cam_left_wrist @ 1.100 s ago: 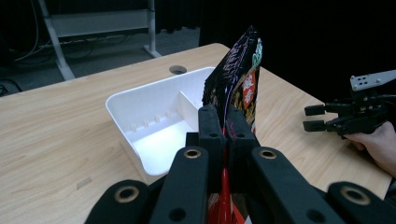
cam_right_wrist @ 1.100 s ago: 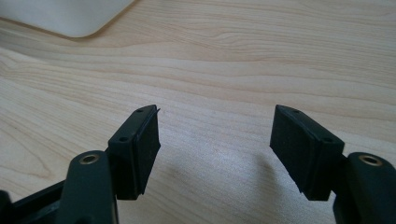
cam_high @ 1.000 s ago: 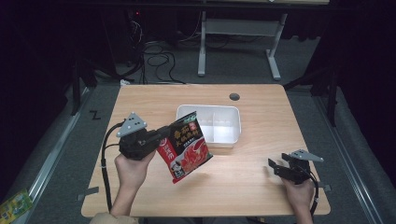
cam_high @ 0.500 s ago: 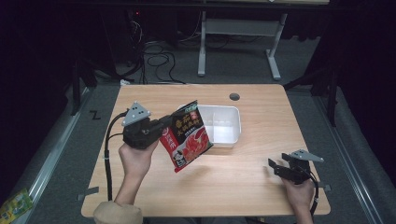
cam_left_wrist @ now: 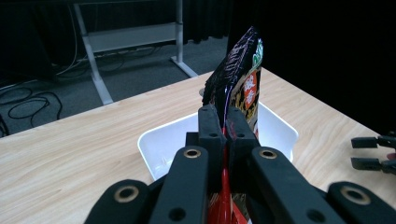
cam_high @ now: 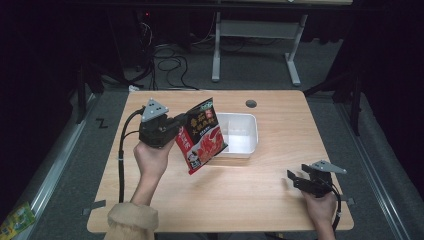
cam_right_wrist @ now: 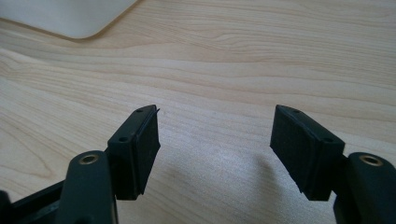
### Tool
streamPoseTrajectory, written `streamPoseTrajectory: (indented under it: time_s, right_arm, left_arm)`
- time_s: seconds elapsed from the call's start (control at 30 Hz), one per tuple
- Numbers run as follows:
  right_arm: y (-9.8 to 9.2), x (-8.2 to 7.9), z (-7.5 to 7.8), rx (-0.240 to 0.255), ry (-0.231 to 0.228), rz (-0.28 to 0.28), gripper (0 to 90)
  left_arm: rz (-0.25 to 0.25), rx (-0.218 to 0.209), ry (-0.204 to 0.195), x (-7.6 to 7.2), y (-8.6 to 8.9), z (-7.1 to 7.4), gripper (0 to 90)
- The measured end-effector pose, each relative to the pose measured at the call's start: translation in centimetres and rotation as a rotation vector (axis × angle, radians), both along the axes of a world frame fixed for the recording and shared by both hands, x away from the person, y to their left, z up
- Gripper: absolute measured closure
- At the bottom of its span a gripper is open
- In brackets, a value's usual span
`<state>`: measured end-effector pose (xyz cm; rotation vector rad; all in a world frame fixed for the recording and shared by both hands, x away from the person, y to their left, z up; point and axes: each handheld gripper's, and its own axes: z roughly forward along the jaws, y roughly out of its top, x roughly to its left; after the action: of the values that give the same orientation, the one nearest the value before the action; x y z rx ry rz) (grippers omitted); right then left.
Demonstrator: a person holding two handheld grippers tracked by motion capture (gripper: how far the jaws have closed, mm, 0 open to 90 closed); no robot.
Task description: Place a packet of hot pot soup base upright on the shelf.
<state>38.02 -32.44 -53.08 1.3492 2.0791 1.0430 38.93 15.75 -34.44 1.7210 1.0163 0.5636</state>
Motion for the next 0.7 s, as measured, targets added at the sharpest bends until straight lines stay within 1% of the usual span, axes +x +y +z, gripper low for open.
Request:
streamPoseTrajectory:
  time_s: [0.23, 0.4, 0.57, 0.7]
  right_arm:
    - [-0.1, 0.0, 0.0, 0.008, -0.001, -0.003, 33.3]
    - [0.0, -0.1, 0.0, 0.008, -0.003, -0.002, 33.3]
    - [-0.1, -0.1, 0.0, 0.008, -0.005, -0.001, 33.3]
    - [-0.1, -0.1, 0.0, 0.009, -0.004, -0.001, 33.3]
  left_arm:
    - [0.028, 0.009, -0.003, 0.9, -0.4, 0.2, 88.3]
    - [0.043, 0.018, -0.016, 1.5, -0.8, 0.4, 88.3]
    - [0.057, 0.023, -0.023, 2.1, -1.4, 0.1, 88.3]
    - [0.067, 0.025, -0.021, 2.8, -1.7, -0.2, 88.3]
